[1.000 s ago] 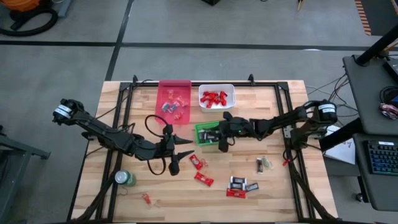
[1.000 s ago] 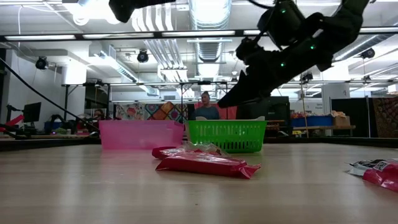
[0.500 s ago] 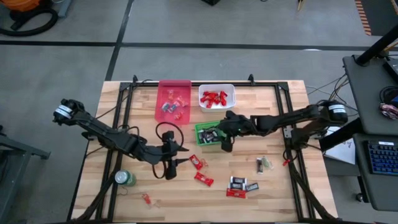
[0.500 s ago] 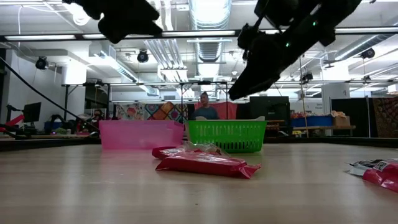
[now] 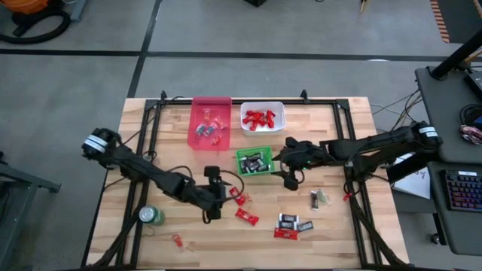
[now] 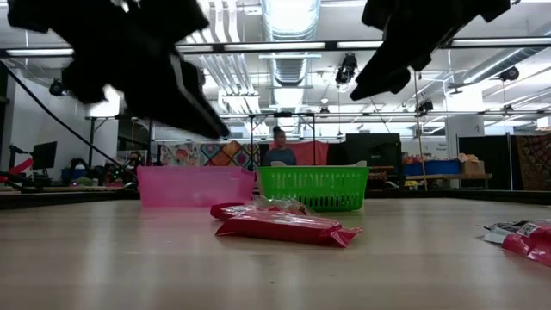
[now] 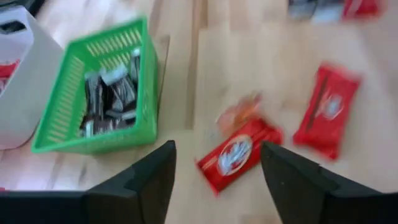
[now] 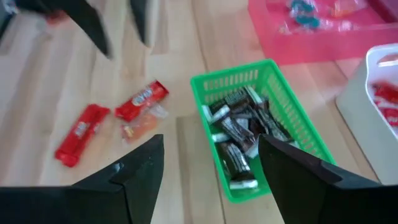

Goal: Sort candy
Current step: Put the red chocolate bar into the white bin

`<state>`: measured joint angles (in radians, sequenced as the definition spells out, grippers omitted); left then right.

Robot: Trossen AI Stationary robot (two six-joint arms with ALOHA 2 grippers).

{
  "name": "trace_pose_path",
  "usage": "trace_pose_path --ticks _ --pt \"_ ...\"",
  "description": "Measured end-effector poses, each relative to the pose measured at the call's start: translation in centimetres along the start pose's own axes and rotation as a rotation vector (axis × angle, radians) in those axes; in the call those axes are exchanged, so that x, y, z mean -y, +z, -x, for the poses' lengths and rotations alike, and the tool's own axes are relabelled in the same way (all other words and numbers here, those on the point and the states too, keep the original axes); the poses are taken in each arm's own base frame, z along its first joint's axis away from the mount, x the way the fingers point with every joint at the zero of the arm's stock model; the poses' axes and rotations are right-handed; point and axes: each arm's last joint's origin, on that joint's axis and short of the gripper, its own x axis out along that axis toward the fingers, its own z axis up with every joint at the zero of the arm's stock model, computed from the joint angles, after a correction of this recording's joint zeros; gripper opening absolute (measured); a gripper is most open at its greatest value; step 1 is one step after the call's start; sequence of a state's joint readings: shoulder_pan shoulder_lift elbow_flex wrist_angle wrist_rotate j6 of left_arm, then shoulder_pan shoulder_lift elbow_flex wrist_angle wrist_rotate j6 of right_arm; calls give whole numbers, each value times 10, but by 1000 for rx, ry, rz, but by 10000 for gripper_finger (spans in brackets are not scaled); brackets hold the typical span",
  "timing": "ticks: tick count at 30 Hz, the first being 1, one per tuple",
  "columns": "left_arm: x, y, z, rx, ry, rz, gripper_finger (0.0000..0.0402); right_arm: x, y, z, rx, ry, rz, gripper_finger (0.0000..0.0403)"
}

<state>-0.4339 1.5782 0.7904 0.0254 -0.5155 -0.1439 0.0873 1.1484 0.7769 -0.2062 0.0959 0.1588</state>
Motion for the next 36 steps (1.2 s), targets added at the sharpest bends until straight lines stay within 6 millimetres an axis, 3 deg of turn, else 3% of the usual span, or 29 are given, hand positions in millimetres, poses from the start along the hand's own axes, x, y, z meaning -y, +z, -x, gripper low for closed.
trace_pose_path --ticks 7,24,30,36 --pt "11 -22 -29 -82 9 -133 246 -6 1 6 17 22 11 250" --pt "-6 -31 -60 -115 -84 -119 220 -6 -1 2 3 20 8 254" --pt "-9 -38 -64 -133 -120 -106 189 -6 0 2 4 20 8 254" --pt "-8 -41 -65 -145 -120 -119 119 -6 0 2 6 20 7 254"
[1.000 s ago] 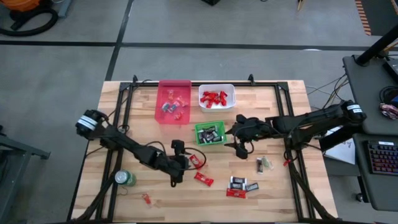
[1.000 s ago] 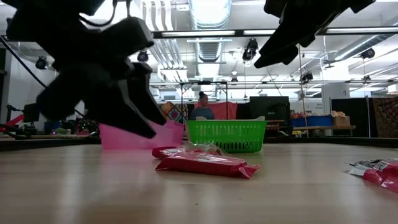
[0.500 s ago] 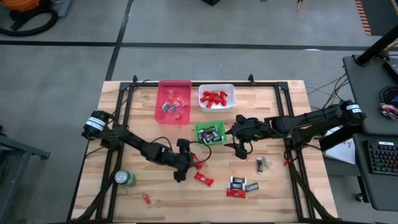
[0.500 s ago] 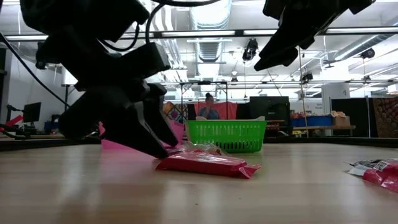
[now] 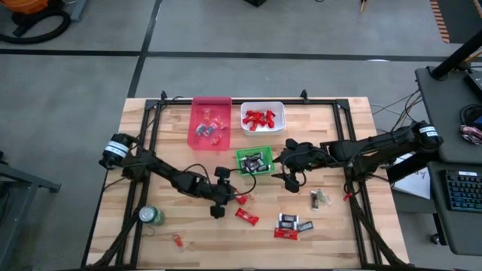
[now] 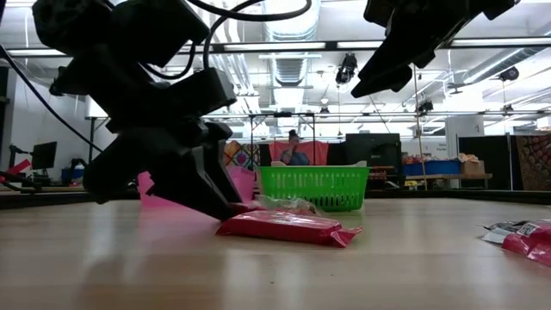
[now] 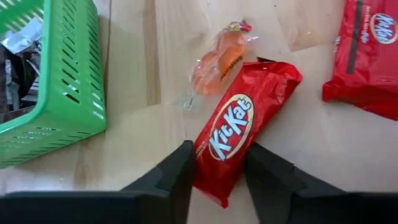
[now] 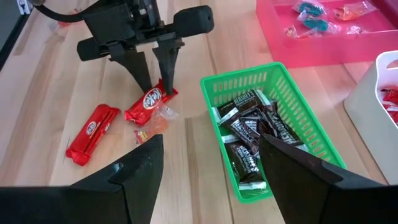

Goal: Sort candy
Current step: Put the red chocolate bar into the white bin

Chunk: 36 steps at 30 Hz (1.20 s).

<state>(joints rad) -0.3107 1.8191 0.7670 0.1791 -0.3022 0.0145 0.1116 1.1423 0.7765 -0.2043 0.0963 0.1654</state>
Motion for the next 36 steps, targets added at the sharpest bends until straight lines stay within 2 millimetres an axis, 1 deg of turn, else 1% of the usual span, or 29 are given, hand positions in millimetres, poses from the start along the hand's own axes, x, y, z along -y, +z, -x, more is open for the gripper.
trace_pose_path --ticks 6,10,14,16,21,25,27,30,34,36 --pt "-1 0 1 -2 3 -3 41 -1 0 0 1 4 3 254" --pt "-2 3 6 6 -4 1 15 -8 -1 -1 37 31 44 254" --pt "-5 7 19 17 -27 2 14 -18 -4 -3 125 75 122 254" --pt "-8 14 30 62 -41 14 14 -23 -7 -4 170 94 156 254" --pt "-18 39 61 247 -48 90 14 -31 -11 -6 295 127 221 254" --pt "-25 62 83 476 -45 167 14 -35 -10 -14 377 129 281 254" --pt "-27 68 86 549 -42 190 14 -36 -8 -21 411 125 306 254" --pt "-28 72 88 605 -39 207 14 -39 -7 -30 453 132 345 254" --pt "-27 73 81 618 5 245 14 -44 -3 -39 505 190 366 253" --pt "-28 74 79 645 24 275 14 -45 -3 -45 506 193 367 250"
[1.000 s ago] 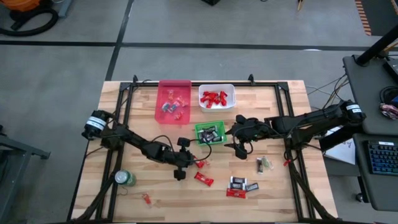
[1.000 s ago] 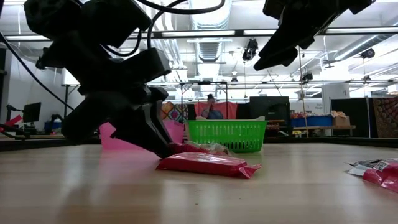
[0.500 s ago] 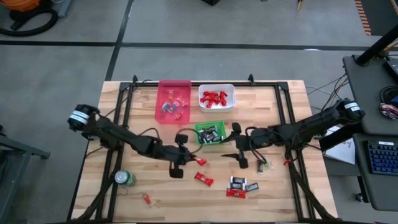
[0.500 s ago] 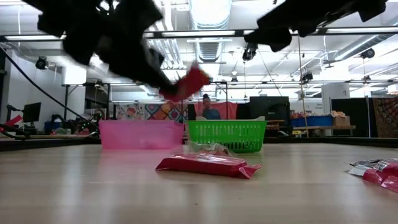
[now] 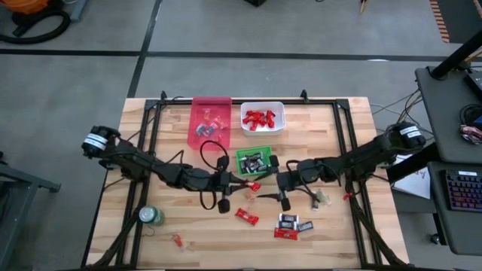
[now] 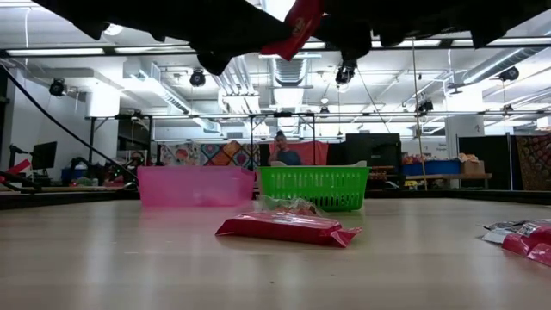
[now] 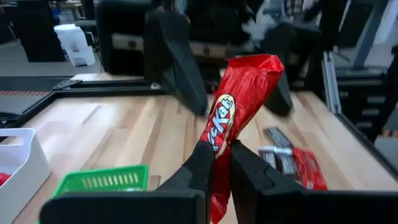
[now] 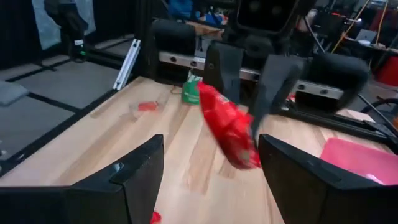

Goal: Sort candy
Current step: Put the red chocolate bar into the white bin

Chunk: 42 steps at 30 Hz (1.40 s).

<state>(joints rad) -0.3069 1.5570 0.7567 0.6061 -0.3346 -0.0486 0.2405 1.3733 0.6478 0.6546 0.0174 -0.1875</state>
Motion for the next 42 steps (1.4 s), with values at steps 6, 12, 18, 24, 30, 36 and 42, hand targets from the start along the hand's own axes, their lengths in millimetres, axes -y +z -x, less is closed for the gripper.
trace_pose_path --ticks 6,12,18,24,30,36,42 --pt "0 -7 -7 8 18 2 14 -1 -4 -12 -15 0 6 203" --pt "1 -10 -9 -1 17 13 25 0 -5 -15 -23 -10 21 90" --pt "0 -9 -8 0 18 13 60 0 -5 -14 -22 -7 42 28" --pt "-3 -6 -1 -47 42 -2 115 9 -1 -14 -71 -17 7 34" --pt "-10 1 17 -157 82 -33 157 39 8 -6 -233 -142 -6 31" --pt "-21 10 41 -249 187 -13 160 99 4 11 -530 -416 -6 30" --pt "-26 15 55 -276 247 -5 157 170 -18 36 -669 -615 -127 30"
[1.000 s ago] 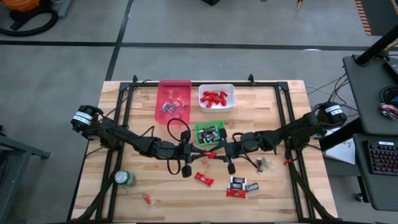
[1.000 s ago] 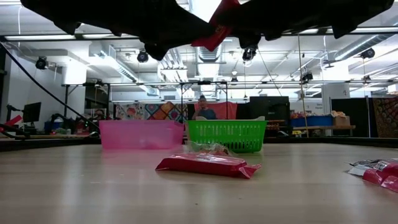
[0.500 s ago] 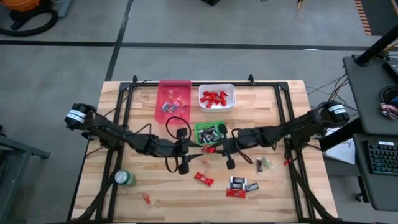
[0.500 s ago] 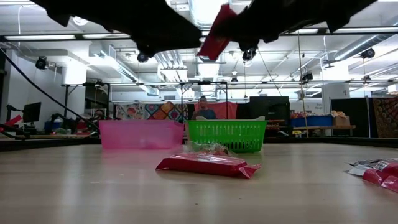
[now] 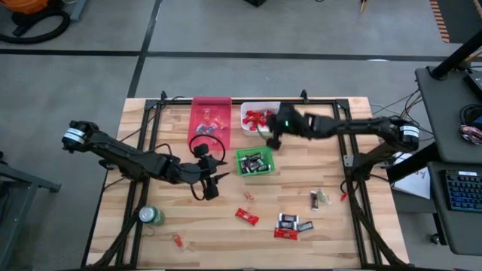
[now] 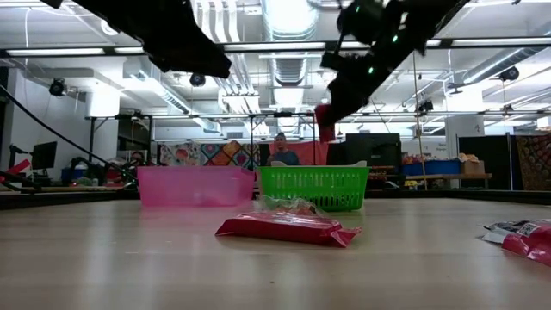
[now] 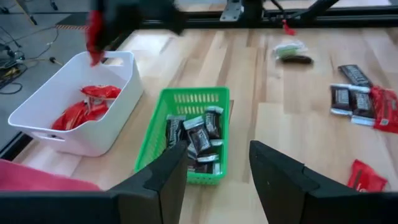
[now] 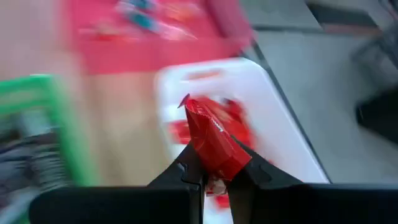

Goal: Sort candy
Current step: Put the red chocolate bar into the white bin

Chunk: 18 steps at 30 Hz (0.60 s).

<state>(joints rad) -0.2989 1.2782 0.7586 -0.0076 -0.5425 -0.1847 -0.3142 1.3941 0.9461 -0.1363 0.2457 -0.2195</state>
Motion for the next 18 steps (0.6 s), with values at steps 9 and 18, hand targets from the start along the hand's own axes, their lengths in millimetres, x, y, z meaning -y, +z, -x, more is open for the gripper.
trace_pose_path --ticks 9,18 --pt "1 -5 -4 -30 5 -18 156 60 -21 -45 -95 -4 -166 53" --pt "4 -10 -10 -57 10 -24 156 65 -15 -71 -122 4 -177 172"
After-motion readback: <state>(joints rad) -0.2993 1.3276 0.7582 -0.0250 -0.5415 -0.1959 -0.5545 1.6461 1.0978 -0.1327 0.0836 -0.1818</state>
